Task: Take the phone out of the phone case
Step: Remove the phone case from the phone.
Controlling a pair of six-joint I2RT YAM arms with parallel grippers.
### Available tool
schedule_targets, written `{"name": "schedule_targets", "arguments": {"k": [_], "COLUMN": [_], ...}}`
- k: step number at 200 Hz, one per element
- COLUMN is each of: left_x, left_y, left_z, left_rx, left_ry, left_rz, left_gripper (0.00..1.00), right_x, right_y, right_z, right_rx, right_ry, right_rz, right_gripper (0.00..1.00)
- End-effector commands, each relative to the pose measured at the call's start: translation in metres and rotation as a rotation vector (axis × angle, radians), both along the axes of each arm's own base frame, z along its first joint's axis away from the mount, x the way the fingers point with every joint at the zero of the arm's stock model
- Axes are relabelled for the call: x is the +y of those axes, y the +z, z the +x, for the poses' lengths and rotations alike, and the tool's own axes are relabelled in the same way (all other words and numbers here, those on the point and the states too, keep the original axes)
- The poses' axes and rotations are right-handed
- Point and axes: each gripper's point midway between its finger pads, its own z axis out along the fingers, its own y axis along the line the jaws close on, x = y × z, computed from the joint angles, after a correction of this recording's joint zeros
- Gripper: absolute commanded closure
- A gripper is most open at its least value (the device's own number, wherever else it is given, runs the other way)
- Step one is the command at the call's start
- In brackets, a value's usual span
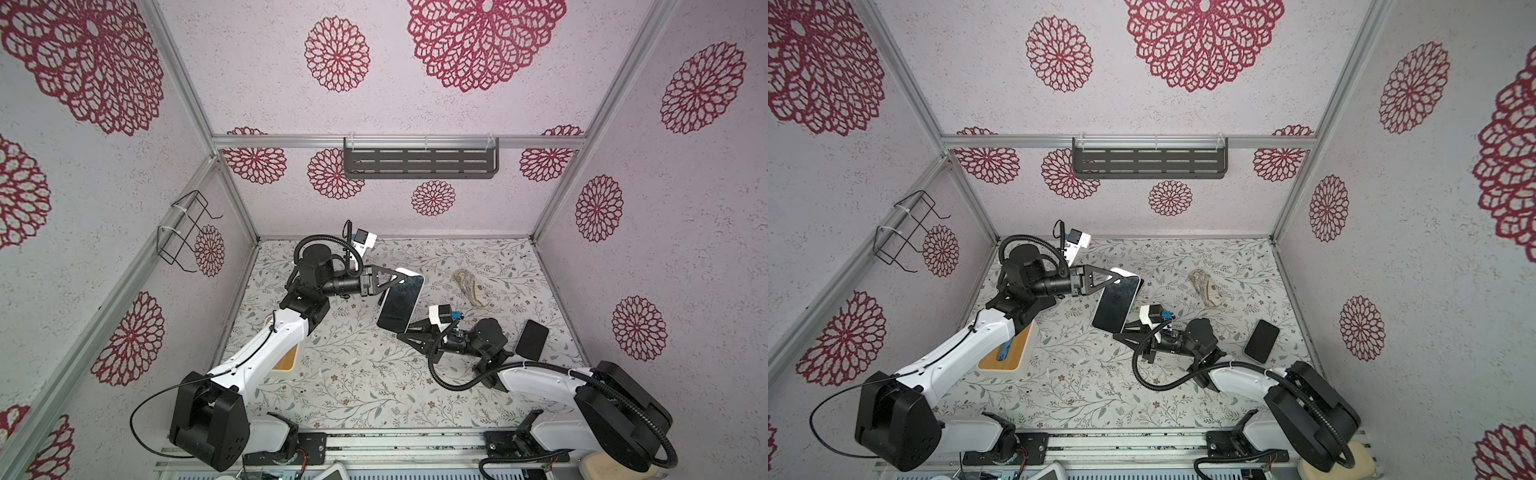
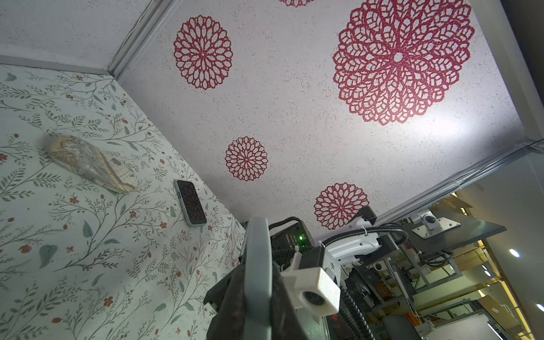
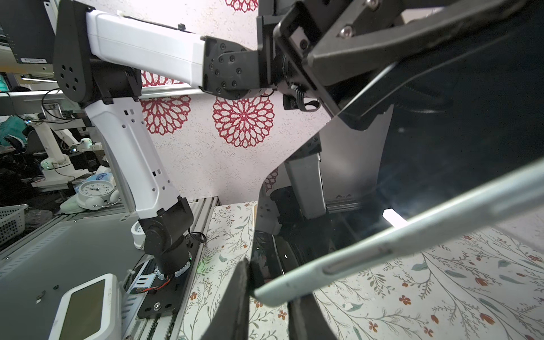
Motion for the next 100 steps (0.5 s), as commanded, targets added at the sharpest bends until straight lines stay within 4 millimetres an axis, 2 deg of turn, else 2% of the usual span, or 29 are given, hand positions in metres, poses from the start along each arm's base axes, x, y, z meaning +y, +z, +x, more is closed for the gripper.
{"name": "schedule_targets", "arguments": {"k": [1, 27, 100], "left_x": [-0.014, -0.017, -0.024], "left_y": [-0.027, -0.04, -0.057], "left_z": [0.003, 0.005, 0.0], "left_rx": [0.153, 0.185, 0.217], "left_ry": [0.008, 0.015, 0.003], "left_rz": [0.05, 0.079, 0.102], "left_gripper": [1.0, 1.0, 1.0], "right_x": [-0.004, -0.003, -0.011], "right_y": [0.036, 0.036, 0.044], "right_z": [0.007, 0.013, 0.037], "right_rx": [-0.213, -0.238, -0.258], "right_ry": [-0.08, -0.11, -0.27], "right_rz": [0.088, 0.068, 0.092], "right_gripper": [0.85, 0.87, 0.88]}}
